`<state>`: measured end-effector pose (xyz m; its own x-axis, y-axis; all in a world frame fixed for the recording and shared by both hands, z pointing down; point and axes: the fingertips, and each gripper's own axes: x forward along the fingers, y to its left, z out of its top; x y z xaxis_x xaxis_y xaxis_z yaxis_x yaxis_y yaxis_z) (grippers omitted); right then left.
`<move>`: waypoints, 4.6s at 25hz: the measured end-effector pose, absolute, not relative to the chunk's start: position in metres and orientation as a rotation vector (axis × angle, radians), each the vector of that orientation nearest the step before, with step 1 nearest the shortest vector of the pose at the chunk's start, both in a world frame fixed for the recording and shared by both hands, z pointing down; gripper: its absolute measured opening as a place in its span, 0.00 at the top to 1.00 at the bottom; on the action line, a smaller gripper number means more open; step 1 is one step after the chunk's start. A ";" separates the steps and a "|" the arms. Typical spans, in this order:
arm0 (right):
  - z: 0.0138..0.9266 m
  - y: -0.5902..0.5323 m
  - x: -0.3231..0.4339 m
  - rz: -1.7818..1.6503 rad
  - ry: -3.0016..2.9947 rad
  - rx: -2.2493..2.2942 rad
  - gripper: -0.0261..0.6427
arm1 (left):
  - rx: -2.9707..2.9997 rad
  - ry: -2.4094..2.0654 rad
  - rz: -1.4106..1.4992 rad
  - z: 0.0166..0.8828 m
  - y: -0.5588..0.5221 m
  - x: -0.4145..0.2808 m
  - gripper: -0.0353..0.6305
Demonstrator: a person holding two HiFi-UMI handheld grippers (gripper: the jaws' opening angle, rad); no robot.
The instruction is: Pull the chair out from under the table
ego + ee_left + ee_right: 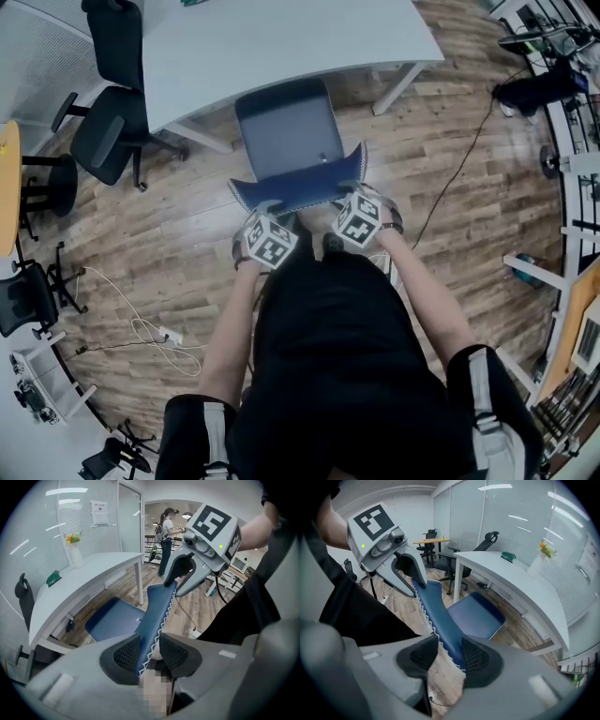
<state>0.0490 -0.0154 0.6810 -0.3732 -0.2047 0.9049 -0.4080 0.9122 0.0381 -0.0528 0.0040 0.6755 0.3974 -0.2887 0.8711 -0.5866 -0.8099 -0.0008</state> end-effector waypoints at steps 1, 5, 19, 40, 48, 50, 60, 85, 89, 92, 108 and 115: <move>0.681 -0.011 0.052 0.229 -1.967 0.443 0.72 | 2.352 -0.762 1.374 0.675 0.008 -0.050 0.74; 0.679 0.006 0.058 0.227 -1.969 0.434 0.72 | 2.348 -0.765 1.364 0.674 0.026 -0.044 0.75; 0.681 0.062 0.081 0.223 -1.980 0.405 0.72 | 2.335 -0.786 1.349 0.675 0.084 -0.020 0.75; 0.679 0.114 0.081 0.241 -1.994 0.363 0.73 | 2.329 -0.785 1.405 0.675 0.131 -0.021 0.75; 0.671 0.116 0.080 0.237 -1.996 0.368 0.74 | 2.356 -0.765 1.403 0.666 0.131 -0.022 0.75; 0.670 0.117 0.082 0.237 -1.998 0.369 0.74 | 2.362 -0.759 1.400 0.664 0.132 -0.020 0.75; 0.663 0.129 0.090 0.246 -2.012 0.364 0.74 | 2.372 -0.737 1.381 0.657 0.145 -0.012 0.75; 0.662 0.161 0.098 0.274 -2.005 0.339 0.74 | 2.363 -0.697 1.391 0.657 0.177 -0.004 0.76; 0.662 0.164 0.099 0.277 -2.009 0.328 0.74 | 2.360 -0.687 1.391 0.658 0.181 -0.003 0.76; 0.662 0.165 0.099 0.277 -2.013 0.327 0.74 | 2.361 -0.687 1.391 0.658 0.181 -0.002 0.76; 0.660 0.153 0.097 0.332 -2.027 0.319 0.72 | 2.352 -0.720 1.347 0.657 0.171 -0.005 0.75; 0.658 0.154 0.098 0.375 -2.031 0.306 0.71 | 2.338 -0.718 1.300 0.653 0.170 -0.005 0.73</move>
<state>0.0982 0.1539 0.6578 -0.4626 -0.0566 0.8848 -0.3692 0.9196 -0.1341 -0.0047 0.1701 0.6532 0.4447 -0.2524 0.8594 -0.5931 -0.8020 0.0714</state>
